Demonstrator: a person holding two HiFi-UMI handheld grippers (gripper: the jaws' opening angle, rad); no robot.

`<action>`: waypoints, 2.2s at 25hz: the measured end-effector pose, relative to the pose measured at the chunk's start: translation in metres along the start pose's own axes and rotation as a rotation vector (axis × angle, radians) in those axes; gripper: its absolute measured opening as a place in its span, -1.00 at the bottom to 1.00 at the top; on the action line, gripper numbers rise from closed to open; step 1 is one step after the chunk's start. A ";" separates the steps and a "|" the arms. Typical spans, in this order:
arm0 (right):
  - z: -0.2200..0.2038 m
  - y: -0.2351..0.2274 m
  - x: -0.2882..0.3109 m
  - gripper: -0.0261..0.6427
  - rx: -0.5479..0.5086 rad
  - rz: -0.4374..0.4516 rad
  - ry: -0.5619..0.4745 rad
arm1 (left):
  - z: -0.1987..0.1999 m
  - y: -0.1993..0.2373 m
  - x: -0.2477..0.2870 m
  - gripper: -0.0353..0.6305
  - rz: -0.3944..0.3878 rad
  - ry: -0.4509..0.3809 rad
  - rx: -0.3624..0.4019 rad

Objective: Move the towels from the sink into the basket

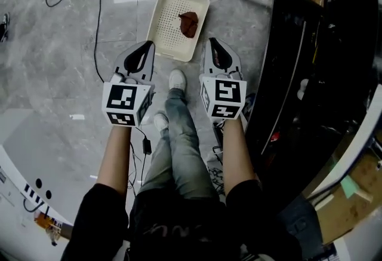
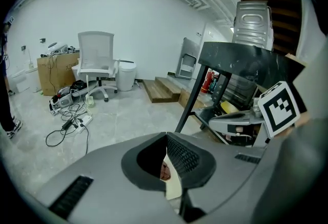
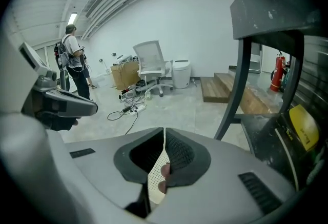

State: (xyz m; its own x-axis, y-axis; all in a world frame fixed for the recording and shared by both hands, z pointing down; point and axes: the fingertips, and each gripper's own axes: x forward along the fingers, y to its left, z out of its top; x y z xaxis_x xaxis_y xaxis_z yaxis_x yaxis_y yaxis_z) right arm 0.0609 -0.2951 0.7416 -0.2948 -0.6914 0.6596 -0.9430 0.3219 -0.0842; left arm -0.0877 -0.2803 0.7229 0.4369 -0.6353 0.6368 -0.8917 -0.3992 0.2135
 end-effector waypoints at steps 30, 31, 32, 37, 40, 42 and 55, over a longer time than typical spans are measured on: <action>0.207 0.015 -0.236 -0.89 0.049 -0.067 -0.320 | 0.200 -0.050 -0.209 -0.84 0.065 -0.261 0.074; 0.213 0.016 -0.244 -0.88 0.042 -0.070 -0.331 | 0.206 -0.052 -0.216 -0.84 0.067 -0.271 0.083; 0.218 0.017 -0.252 -0.89 0.035 -0.072 -0.340 | 0.212 -0.054 -0.224 -0.84 0.068 -0.280 0.090; 0.241 0.029 -0.290 -0.89 0.002 -0.077 -0.383 | 0.234 -0.062 -0.264 -0.84 0.077 -0.332 0.112; 0.256 0.039 -0.312 -0.89 -0.023 -0.076 -0.418 | 0.248 -0.067 -0.287 -0.84 0.086 -0.369 0.146; 0.266 0.045 -0.329 -0.89 -0.035 -0.079 -0.440 | 0.257 -0.072 -0.302 -0.84 0.087 -0.389 0.164; 0.289 0.070 -0.440 -0.89 -0.070 -0.115 -0.566 | 0.285 -0.106 -0.408 -0.84 0.086 -0.536 0.179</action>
State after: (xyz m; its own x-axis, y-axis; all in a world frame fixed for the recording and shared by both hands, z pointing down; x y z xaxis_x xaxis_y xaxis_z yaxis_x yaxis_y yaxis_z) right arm 0.0798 -0.1553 0.2299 -0.2454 -0.9565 0.1575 -0.9672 0.2526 0.0270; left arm -0.1374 -0.1669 0.2289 0.4039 -0.8987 0.1712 -0.9133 -0.4068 0.0193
